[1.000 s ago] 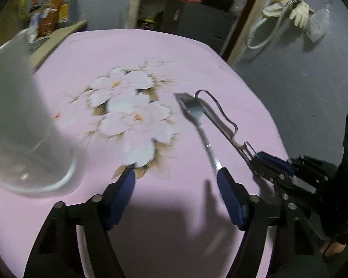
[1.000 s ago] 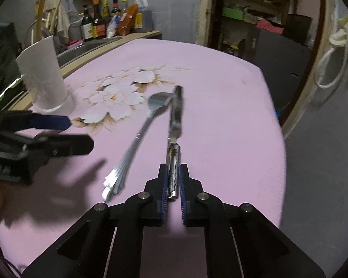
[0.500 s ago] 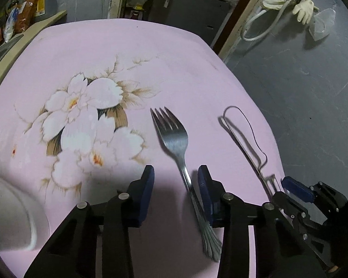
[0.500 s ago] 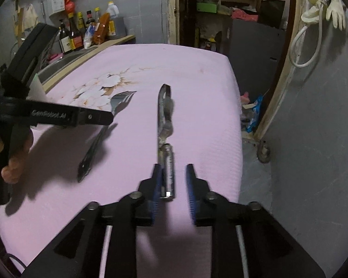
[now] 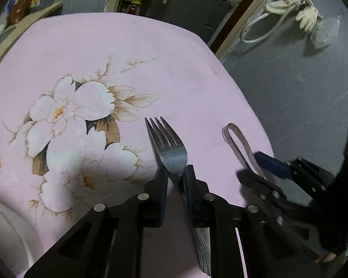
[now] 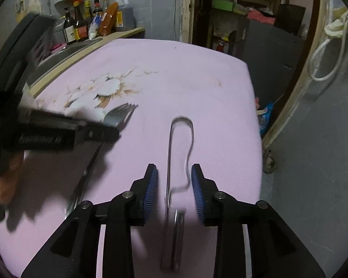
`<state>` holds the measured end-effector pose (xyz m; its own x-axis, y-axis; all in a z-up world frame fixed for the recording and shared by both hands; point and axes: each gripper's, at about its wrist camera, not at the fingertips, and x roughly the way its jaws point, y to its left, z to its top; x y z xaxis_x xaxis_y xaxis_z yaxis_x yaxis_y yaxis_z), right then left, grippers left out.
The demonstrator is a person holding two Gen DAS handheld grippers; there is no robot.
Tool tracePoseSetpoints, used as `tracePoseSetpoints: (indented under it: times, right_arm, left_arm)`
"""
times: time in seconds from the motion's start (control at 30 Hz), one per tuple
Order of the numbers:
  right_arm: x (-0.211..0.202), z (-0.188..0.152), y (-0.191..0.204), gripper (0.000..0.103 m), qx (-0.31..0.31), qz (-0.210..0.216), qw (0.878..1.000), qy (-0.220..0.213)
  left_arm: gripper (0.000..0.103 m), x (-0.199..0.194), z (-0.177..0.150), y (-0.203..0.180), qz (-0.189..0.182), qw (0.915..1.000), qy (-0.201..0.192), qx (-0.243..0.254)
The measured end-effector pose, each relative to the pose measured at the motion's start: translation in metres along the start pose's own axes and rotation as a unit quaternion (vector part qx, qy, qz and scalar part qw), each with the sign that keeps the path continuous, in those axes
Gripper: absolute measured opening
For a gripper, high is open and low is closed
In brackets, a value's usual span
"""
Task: Organize utensils
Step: 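Grasp a steel fork with the left tool while the right tool grasps the peeler, then lift fork and peeler over the white holder to drop them in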
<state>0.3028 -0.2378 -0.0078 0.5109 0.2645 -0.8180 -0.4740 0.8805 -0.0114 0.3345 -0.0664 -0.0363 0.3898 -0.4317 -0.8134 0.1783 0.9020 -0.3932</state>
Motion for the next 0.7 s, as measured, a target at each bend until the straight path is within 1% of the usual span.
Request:
tracePoseSetpoints:
  times: [0.07,0.17,0.23,0.3,0.4,0.5,0.57,0.63,0.67,0.7]
  right_arm:
    - [0.007,0.009,-0.003,0.03,0.006,0.006,1.0,0.012]
    - [0.012,0.016,-0.007,0.028,0.021,0.013,1.0,0.018]
    - [0.011,0.015,-0.008,0.021,0.027,0.01,1.0,0.011]
    - [0.008,0.01,-0.007,0.021,0.025,0.008,1.0,0.0]
    - [0.002,0.004,-0.006,0.021,0.036,0.015,0.999,-0.011]
    - [-0.012,-0.006,-0.002,0.02,0.04,0.018,0.999,-0.031]
    - [-0.022,-0.012,0.007,0.02,0.035,0.015,0.998,-0.057]
    - [-0.035,-0.022,0.015,0.02,0.033,0.014,0.995,-0.09]
    - [-0.042,-0.026,0.019,0.02,0.031,0.009,0.994,-0.109]
    - [-0.046,-0.029,0.022,0.02,0.028,0.004,0.992,-0.122]
  left_arm:
    - [0.01,0.001,0.002,0.004,-0.017,0.9998,0.001,-0.011]
    - [0.004,-0.001,0.001,0.005,-0.035,0.9992,0.003,-0.018]
    - [0.001,-0.006,-0.002,0.007,-0.039,0.9992,0.004,-0.012]
    - [0.0,-0.007,-0.003,0.004,-0.044,0.999,0.004,-0.003]
    - [0.0,-0.012,-0.007,-0.002,-0.041,0.9991,-0.004,0.013]
    - [0.0,-0.025,-0.011,-0.009,-0.031,0.9982,-0.034,0.037]
    - [0.0,-0.037,-0.019,-0.016,-0.017,0.9966,-0.059,0.055]
    - [0.0,-0.053,-0.029,-0.022,-0.003,0.9923,-0.097,0.077]
    - [0.0,-0.062,-0.034,-0.025,0.002,0.9888,-0.12,0.089]
    - [0.0,-0.068,-0.039,-0.027,0.005,0.9864,-0.133,0.097]
